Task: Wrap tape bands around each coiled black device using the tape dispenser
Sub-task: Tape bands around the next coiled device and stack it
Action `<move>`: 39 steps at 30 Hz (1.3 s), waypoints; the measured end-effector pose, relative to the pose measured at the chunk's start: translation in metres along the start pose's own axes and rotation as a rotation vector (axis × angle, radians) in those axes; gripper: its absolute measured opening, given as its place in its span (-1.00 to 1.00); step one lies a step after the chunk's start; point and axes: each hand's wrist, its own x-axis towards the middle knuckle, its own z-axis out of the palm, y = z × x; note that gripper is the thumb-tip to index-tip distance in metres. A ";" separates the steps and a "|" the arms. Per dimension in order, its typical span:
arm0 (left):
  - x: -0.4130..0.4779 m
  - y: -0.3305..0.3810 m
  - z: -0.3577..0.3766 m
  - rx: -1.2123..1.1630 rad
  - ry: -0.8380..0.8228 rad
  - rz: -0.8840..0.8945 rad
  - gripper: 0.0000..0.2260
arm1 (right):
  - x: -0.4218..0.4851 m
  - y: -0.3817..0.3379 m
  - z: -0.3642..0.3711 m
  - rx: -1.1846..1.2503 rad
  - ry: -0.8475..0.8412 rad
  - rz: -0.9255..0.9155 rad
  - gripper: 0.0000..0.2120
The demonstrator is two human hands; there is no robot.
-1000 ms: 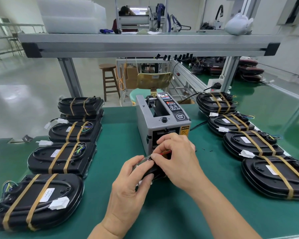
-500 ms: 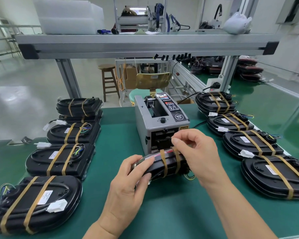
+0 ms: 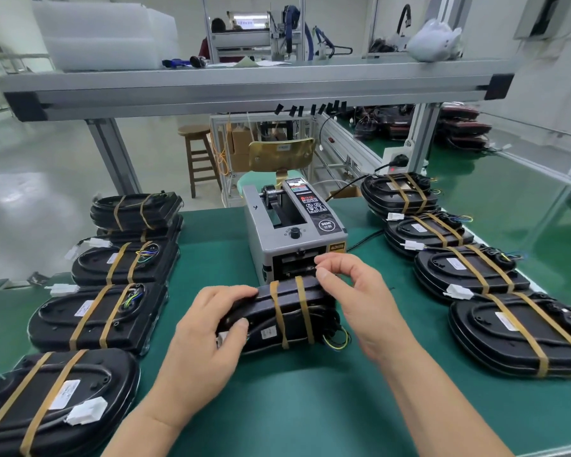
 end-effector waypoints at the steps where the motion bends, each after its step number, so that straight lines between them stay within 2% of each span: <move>1: 0.004 0.004 0.002 0.044 0.004 -0.006 -0.73 | 0.001 0.003 0.002 0.032 -0.011 0.024 -0.83; 5: 0.024 0.028 0.016 0.335 -0.071 0.103 -0.55 | 0.006 0.008 0.003 0.110 -0.058 0.114 -0.92; 10: 0.035 0.038 0.027 0.275 -0.178 0.128 -0.70 | 0.020 0.003 -0.017 0.165 -0.079 0.186 -0.84; 15: 0.035 0.035 0.025 0.246 -0.187 0.156 -0.72 | 0.032 -0.013 -0.045 -0.096 -0.257 0.214 -0.92; 21: 0.037 0.037 0.028 0.299 -0.190 0.170 -0.74 | 0.039 -0.027 -0.050 -0.372 -0.419 0.164 -0.88; 26: 0.037 0.037 0.028 0.305 -0.214 0.167 -0.72 | 0.040 -0.031 -0.043 -0.403 -0.425 0.180 -0.84; 33: 0.036 0.036 0.029 0.312 -0.211 0.182 -0.69 | 0.042 -0.037 -0.039 -0.613 -0.401 0.121 -0.83; 39: 0.036 0.035 0.030 0.326 -0.229 0.188 -0.68 | 0.043 -0.038 -0.039 -0.646 -0.402 0.124 -0.84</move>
